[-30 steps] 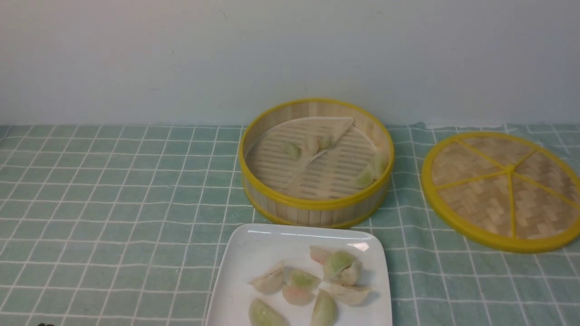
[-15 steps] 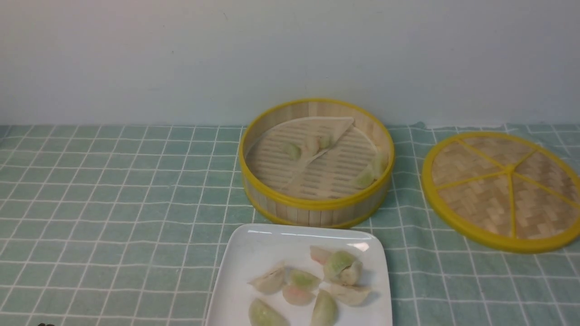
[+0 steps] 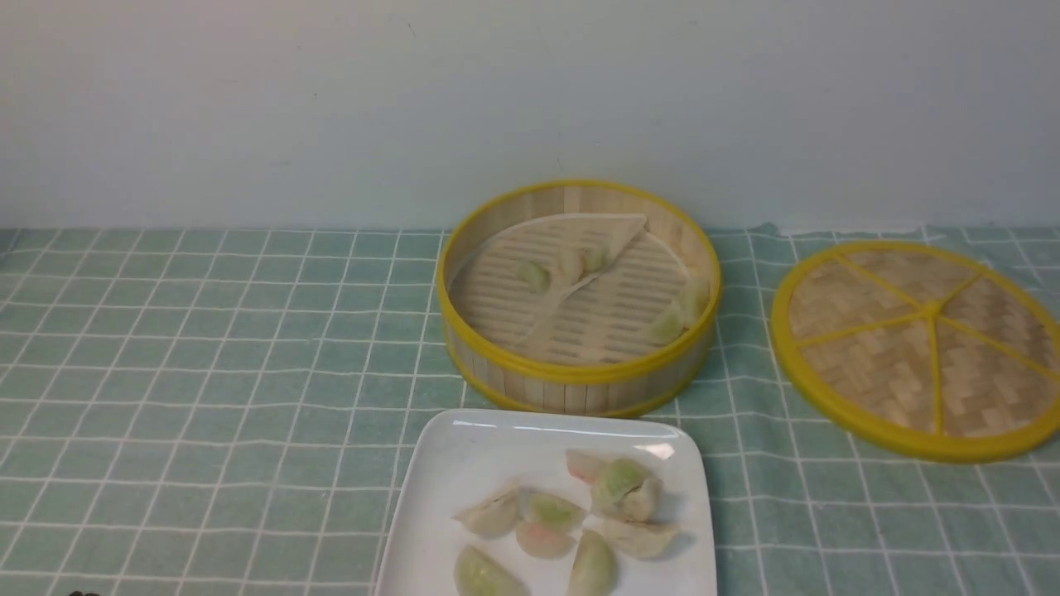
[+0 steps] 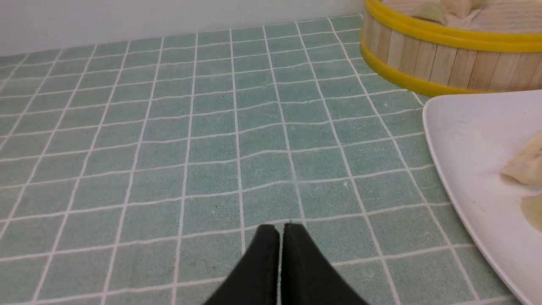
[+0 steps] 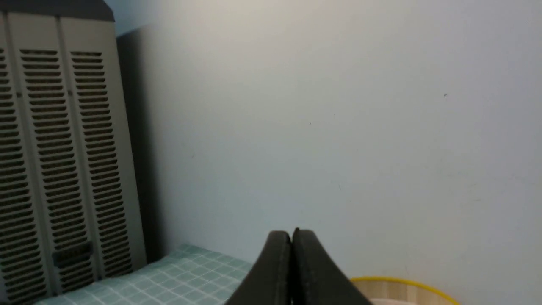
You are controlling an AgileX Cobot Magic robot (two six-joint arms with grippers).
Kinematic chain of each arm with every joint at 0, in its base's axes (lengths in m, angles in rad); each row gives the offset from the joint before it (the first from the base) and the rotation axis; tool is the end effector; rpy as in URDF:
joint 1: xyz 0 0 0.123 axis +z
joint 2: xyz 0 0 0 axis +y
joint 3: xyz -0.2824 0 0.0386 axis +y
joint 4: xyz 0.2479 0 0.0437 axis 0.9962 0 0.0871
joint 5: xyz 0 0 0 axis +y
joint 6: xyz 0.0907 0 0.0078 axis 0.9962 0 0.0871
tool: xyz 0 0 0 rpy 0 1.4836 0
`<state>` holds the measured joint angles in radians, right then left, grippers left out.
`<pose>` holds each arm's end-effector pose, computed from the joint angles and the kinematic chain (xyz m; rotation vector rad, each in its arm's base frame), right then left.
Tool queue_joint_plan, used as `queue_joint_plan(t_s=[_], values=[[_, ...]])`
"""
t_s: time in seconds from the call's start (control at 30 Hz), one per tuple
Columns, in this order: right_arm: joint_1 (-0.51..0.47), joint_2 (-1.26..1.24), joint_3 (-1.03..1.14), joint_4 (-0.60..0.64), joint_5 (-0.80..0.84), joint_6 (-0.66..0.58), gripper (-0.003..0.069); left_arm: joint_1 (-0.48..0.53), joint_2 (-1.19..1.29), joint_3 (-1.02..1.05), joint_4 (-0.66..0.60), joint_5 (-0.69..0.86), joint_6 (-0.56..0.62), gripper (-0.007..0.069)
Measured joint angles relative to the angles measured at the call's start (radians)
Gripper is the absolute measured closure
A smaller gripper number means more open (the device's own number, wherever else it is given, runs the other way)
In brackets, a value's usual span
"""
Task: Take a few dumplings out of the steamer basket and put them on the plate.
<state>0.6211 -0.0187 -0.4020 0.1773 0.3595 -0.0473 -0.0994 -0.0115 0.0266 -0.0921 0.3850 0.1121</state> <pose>0.0090 0.0134 0.3112 -0.4109 1.3903 0.6532 0.0517 -0.0083 0.1703 0.1423 1.8775 -0.0824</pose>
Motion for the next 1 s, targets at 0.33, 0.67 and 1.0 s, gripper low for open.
queue_joint_plan(t_s=[0.33, 0.67, 1.0], values=[[-0.434, 0.0, 0.229, -0.036, 0.005, -0.017, 0.0673, 0.0, 0.0, 0.0, 0.0, 0.0, 0.0, 0.0631], [-0.724, 0.001, 0.42, -0.074, 0.032, -0.017, 0.0673, 0.0, 0.0, 0.0, 0.0, -0.001, 0.0, 0.0631], [-0.69, 0.001, 0.42, -0.08, 0.032, -0.017, 0.0673, 0.0, 0.0, 0.0, 0.0, -0.001, 0.0, 0.0631]])
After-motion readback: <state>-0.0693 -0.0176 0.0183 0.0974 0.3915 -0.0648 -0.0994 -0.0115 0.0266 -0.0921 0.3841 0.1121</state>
